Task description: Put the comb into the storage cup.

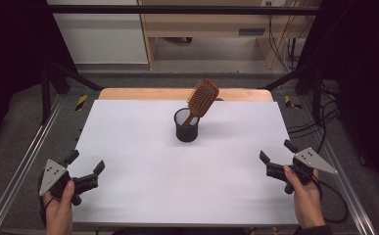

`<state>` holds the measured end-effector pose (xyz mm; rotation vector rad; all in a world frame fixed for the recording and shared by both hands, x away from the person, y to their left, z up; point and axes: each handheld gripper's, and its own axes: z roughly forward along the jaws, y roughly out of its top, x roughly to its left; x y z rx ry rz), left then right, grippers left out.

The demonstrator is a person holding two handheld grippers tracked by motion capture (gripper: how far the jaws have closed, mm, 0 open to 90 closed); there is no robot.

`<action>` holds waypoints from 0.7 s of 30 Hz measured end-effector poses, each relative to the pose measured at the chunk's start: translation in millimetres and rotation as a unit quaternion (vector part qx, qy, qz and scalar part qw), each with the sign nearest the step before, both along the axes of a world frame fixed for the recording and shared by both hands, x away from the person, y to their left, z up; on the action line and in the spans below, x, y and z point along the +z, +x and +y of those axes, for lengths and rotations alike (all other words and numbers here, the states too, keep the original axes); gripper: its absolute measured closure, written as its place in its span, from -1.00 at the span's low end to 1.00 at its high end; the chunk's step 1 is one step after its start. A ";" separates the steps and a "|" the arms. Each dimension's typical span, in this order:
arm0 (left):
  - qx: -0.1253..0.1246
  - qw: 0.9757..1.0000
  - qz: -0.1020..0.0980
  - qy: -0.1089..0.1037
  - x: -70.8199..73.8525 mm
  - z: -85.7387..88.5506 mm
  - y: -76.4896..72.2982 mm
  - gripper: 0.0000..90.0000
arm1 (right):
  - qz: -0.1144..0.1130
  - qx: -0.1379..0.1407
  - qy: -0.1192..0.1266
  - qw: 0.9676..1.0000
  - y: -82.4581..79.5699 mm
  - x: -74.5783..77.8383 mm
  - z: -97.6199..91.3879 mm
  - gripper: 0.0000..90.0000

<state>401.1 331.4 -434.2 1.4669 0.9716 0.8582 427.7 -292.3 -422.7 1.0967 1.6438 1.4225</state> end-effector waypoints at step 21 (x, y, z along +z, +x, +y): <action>-0.008 1.000 -0.011 -0.010 1.0 -0.5 -1.1 -0.95 | 0.020 0.020 0.001 1.000 -8.1 -29.0 11.0 -0.92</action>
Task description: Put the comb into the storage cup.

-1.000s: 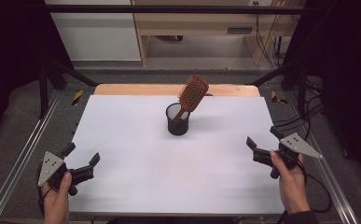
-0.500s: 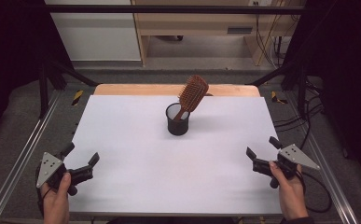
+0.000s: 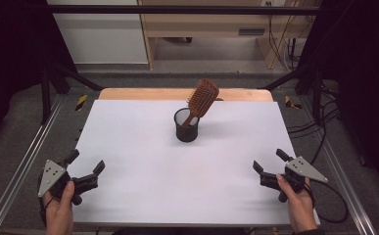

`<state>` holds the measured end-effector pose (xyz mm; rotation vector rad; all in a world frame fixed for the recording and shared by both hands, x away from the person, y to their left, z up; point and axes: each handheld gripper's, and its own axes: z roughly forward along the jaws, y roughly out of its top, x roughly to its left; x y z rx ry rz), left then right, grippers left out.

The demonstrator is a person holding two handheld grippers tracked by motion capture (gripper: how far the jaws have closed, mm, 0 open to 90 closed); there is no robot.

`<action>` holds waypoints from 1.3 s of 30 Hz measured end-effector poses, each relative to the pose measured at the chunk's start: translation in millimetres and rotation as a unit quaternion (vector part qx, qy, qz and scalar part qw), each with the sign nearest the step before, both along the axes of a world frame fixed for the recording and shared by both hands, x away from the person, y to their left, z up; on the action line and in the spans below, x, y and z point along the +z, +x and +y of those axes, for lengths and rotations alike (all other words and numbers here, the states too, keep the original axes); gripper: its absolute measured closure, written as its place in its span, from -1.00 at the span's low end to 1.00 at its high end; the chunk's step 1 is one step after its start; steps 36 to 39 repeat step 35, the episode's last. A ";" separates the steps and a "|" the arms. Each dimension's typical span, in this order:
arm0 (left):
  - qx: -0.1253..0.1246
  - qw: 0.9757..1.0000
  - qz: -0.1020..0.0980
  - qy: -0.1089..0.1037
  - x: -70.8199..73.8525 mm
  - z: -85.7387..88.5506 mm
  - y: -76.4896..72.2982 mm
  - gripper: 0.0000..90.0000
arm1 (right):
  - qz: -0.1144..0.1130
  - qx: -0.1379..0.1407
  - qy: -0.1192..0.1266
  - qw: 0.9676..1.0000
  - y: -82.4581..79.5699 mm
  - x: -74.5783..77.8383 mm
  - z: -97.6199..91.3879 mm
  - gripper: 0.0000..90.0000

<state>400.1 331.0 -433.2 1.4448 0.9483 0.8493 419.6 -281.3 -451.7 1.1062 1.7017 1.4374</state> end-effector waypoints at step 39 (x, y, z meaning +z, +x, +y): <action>-0.021 0.999 -0.027 -0.029 4.4 -2.7 -2.6 -0.96 | -0.016 0.065 -0.025 0.997 5.1 -11.0 35.2 -0.96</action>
